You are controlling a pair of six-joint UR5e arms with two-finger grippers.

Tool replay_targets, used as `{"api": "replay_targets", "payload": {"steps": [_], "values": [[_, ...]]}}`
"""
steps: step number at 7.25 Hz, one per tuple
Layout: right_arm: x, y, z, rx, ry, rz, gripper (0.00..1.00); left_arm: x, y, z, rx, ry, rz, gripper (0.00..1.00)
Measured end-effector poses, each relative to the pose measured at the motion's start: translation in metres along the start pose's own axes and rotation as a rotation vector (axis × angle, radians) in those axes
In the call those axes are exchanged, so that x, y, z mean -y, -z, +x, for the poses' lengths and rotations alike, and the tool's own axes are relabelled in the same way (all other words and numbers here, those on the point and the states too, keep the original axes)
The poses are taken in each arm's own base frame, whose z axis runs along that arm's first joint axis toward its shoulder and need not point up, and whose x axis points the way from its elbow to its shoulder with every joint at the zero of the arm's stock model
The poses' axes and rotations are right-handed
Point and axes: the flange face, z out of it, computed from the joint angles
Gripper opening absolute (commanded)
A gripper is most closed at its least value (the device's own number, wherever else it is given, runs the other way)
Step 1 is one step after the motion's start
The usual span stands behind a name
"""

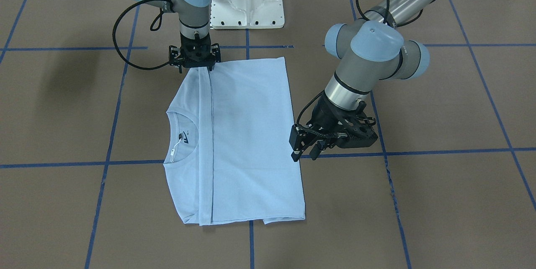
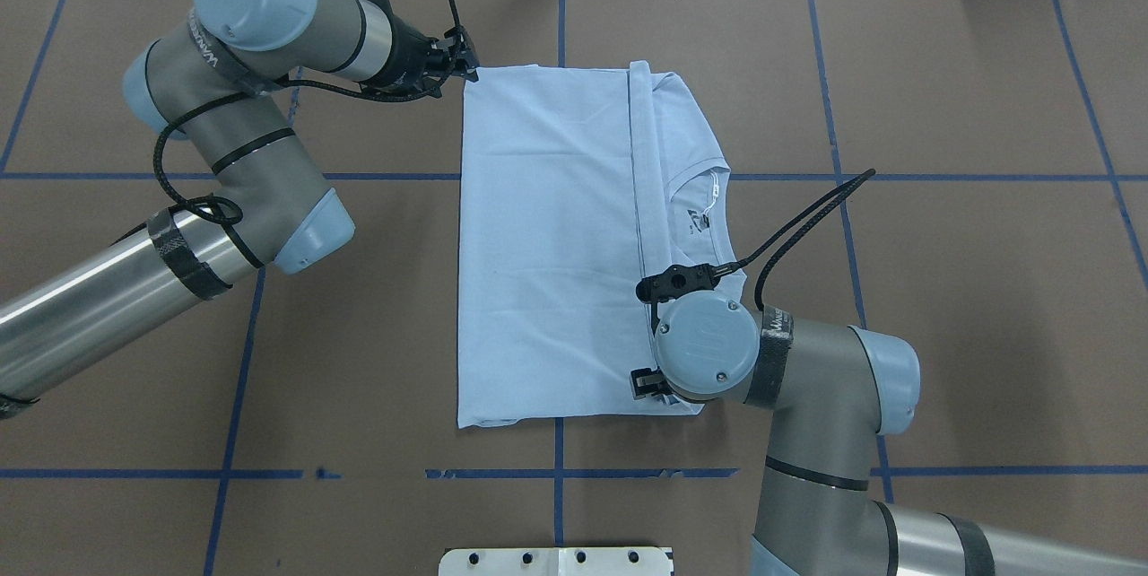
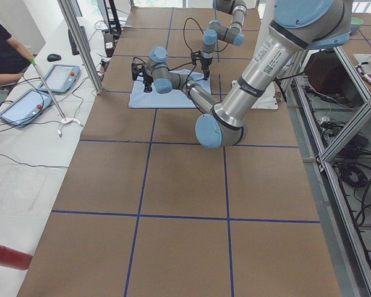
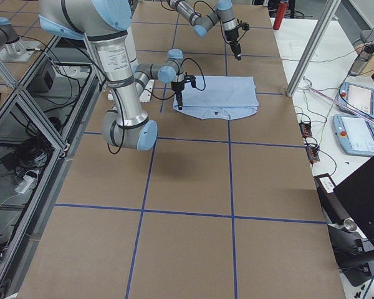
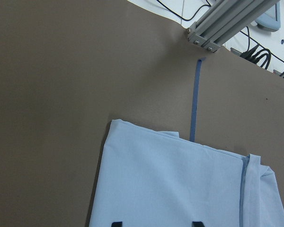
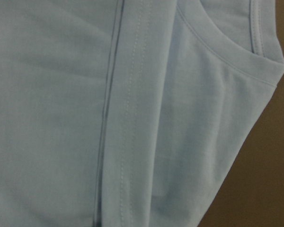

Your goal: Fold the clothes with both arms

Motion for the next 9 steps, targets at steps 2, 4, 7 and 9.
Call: {"api": "replay_targets", "payload": {"steps": [2, 4, 7, 9], "values": [[0.002, 0.005, -0.008, 0.012, 0.004, 0.003, 1.0, -0.001, -0.001, 0.0, 0.001, 0.0, -0.001, 0.58], [0.003, 0.001, -0.009, 0.004, 0.004, -0.002, 1.0, -0.002, -0.001, 0.0, 0.001, 0.0, -0.001, 0.58], [0.005, -0.009, -0.003, -0.015, 0.004, -0.017, 1.0, -0.002, -0.001, 0.0, 0.001, -0.001, -0.002, 0.58], [0.005, -0.016, 0.029, -0.038, 0.031, -0.04, 1.0, -0.002, 0.0, 0.001, -0.002, -0.002, -0.001, 0.58]]}}
